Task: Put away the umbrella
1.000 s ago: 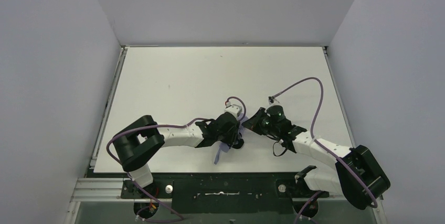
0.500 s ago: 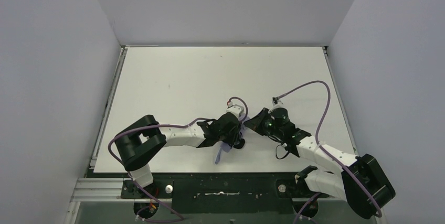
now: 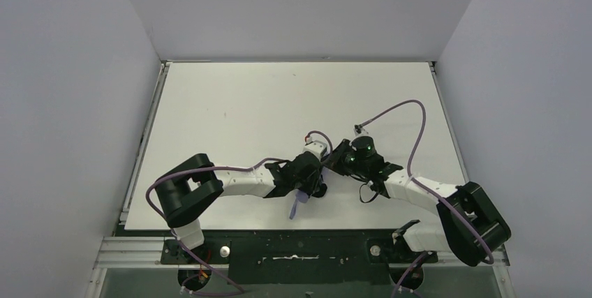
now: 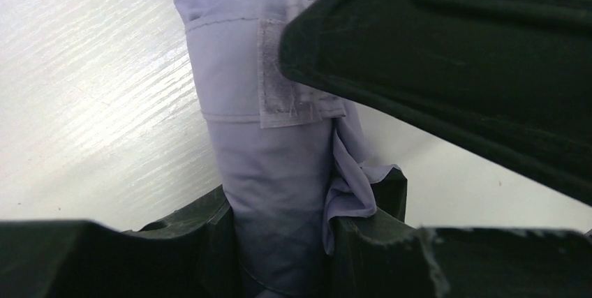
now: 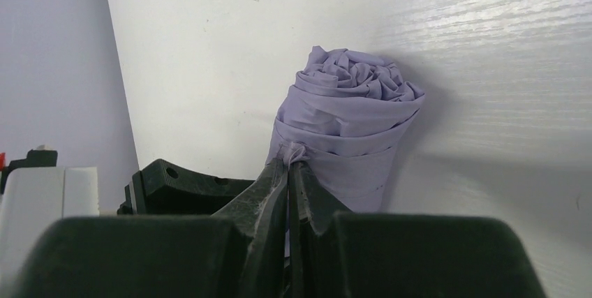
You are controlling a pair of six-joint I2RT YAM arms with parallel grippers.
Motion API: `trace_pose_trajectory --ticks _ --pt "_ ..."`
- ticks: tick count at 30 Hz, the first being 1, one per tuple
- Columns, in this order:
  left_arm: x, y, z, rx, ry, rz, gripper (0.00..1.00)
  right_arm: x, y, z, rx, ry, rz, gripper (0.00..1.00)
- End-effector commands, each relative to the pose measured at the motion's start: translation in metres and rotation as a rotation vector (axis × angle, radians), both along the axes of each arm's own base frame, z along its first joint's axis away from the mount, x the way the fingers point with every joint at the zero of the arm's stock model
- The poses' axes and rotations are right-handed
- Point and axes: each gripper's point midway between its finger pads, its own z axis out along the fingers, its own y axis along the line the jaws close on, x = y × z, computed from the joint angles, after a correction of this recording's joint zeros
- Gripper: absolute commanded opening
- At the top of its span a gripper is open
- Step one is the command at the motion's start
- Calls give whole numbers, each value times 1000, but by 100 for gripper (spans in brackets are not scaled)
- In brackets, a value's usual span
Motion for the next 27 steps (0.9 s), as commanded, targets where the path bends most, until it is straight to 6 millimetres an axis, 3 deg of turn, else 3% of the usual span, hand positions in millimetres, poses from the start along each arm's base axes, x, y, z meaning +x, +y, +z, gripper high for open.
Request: trace_pose_trajectory --ticks 1,5,16,18,20,23,27 --pt "-55 45 -60 242 182 -110 1 35 20 45 81 -134 -9 0" --pt "-56 45 -62 241 187 -114 1 32 20 26 60 -87 -3 6" --pt "-58 45 -60 227 189 -117 1 31 25 25 113 -86 2 25" --pt "-58 43 -59 218 189 -120 1 30 26 24 139 -82 -4 25" --pt "-58 42 -58 212 187 -126 1 30 29 28 183 -89 0 12" --pt "-59 41 -57 202 188 -133 1 30 33 31 216 -95 10 6" --pt "-59 40 -57 195 189 -142 1 28 34 31 222 -96 19 24"
